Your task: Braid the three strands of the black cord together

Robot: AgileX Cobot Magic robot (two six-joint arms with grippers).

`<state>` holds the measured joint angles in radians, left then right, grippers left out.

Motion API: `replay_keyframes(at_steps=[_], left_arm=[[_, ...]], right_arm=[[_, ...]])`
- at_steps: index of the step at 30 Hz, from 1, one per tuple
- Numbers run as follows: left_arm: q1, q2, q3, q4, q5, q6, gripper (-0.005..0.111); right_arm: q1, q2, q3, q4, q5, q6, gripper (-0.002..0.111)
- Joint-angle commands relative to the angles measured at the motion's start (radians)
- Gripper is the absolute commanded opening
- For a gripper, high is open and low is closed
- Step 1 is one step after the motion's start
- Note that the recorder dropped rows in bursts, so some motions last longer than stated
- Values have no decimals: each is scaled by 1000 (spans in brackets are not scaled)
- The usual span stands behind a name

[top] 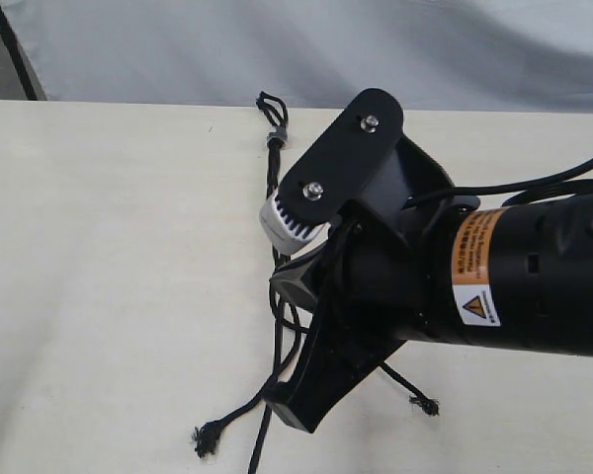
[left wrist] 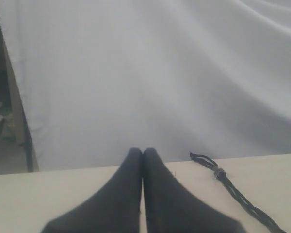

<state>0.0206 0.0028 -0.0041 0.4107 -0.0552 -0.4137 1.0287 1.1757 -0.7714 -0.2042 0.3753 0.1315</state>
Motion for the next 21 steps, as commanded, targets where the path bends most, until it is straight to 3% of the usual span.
replay_keyframes(at_steps=[1,7,21], left_arm=[[2,-3,4,-90,-15,89,0],[2,-3,4,-505,-14,495,0],[5,-3,4,-518,61,513,0]], right_arm=[[-2,-7,1,-5,-7,3,1],[-2,-7,1,-5,-7,3,1],[-2,-7,1,-5,-7,11,1]])
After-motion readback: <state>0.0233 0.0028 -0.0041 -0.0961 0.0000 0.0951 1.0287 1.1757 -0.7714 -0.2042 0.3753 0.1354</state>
